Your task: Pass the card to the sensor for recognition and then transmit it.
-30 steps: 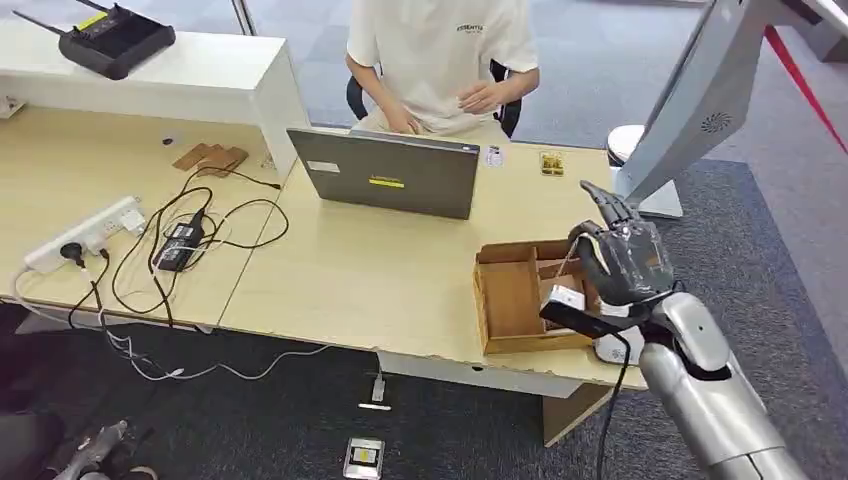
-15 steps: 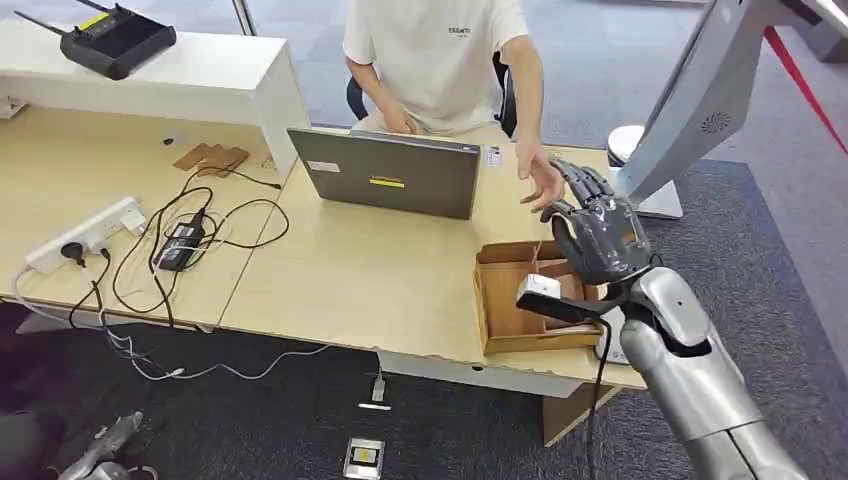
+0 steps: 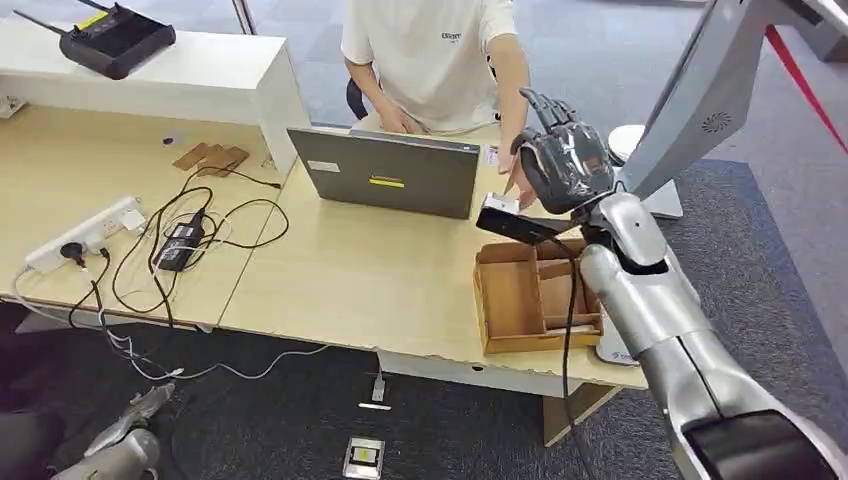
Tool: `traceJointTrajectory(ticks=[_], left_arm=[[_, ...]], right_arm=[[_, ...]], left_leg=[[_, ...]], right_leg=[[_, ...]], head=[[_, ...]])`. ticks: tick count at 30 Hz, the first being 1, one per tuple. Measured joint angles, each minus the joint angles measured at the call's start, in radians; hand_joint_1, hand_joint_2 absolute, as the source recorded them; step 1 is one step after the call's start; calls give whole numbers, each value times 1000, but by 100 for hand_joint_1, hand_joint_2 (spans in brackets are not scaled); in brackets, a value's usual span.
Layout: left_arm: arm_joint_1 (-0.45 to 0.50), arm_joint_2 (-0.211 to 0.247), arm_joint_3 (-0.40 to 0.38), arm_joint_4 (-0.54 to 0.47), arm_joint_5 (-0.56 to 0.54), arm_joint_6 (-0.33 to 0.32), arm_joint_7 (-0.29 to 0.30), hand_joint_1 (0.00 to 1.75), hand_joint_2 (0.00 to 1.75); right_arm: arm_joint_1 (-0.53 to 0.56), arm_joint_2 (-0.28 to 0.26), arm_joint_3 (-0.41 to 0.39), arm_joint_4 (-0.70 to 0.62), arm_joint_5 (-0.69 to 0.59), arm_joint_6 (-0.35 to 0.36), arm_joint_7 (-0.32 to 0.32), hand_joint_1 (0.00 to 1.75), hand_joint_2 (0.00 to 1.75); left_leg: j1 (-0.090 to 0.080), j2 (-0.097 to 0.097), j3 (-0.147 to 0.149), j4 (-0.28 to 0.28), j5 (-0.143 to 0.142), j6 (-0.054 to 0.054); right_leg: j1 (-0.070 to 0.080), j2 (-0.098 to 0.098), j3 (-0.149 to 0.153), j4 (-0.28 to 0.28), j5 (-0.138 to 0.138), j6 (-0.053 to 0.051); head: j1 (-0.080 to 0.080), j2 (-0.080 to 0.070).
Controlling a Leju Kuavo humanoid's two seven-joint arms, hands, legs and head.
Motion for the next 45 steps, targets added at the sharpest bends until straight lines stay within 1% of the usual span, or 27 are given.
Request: traceJointTrajectory(ticks=[5,10,11,12,13,14,15,16,17,25,33,36,39,42,45], left_arm=[[-19,-16,-4,-1,-20,-12,11,0,0],[-31,-28,-9,-2,-29,-19,15,0,0],[-33,-30,-10,-2,-30,-19,17,0,0],[-35,-31,-10,-2,-31,-20,18,0,0],[-37,-33,-11,-2,-32,-21,19,0,0],[-39,-34,-11,-2,-32,-22,19,0,0],[-41,-35,-12,-2,-32,-24,20,0,0],[-42,-36,-13,-2,-34,-24,21,0,0],[-43,-37,-13,-2,-35,-26,21,0,0],[-46,-39,-14,-2,-47,-34,21,0,0],[-46,-39,-14,-1,-49,-35,14,0,0],[-40,-37,-14,-1,-39,-32,13,0,0],[-24,-30,-5,-1,-18,-18,3,0,0],[8,-16,11,-1,10,4,-7,0,0],[38,-7,30,0,32,21,-11,0,0]], right_arm=[[-38,25,0,102,7,-2,35,175,175],[-44,30,0,169,15,2,58,175,175],[-45,30,0,179,16,3,62,134,175],[-45,30,0,188,16,3,64,72,175],[-45,30,-1,199,19,3,66,63,175],[-46,29,-1,207,19,4,67,49,175],[-45,29,-1,215,19,5,71,30,175],[-45,29,-1,222,19,5,73,30,175],[-45,29,-1,228,19,4,74,0,175],[-42,23,-6,253,37,-29,79,0,175],[-38,7,-28,223,10,-36,28,0,175],[-27,-14,-52,169,-35,-36,8,0,175],[-7,-53,-88,108,-97,-43,-2,0,175],[31,-106,-148,65,-180,-94,-12,0,175],[64,-157,-208,52,-233,-141,-23,0,175]], left_leg=[[0,0,0,0,0,0],[0,0,0,1,0,0],[0,0,0,1,0,0],[0,0,0,1,0,0],[0,0,0,0,0,0],[0,0,0,1,0,0],[0,0,0,1,0,0],[0,0,0,0,0,0],[0,0,0,0,0,0],[0,1,0,1,0,0],[0,1,0,1,0,0],[0,1,0,1,0,0],[0,0,0,1,0,0],[0,0,0,1,0,0],[-1,0,0,1,-1,1]], right_leg=[[0,0,0,0,0,0],[0,0,0,-1,0,0],[0,0,0,-1,0,0],[0,0,0,-1,0,0],[0,0,0,-1,0,0],[0,0,0,-1,0,0],[0,0,0,-1,0,0],[0,0,0,-1,0,0],[0,0,-1,-1,0,0],[0,0,-1,-1,0,0],[0,0,-1,-1,0,0],[0,0,0,-1,0,0],[0,0,0,-1,0,0],[0,0,0,-2,0,0],[-1,0,0,-2,0,0]], head=[[0,0],[0,0],[0,0],[0,0],[0,0],[0,0],[0,0],[0,0],[0,0],[0,0],[0,0],[0,0],[0,0],[0,0],[0,0]])
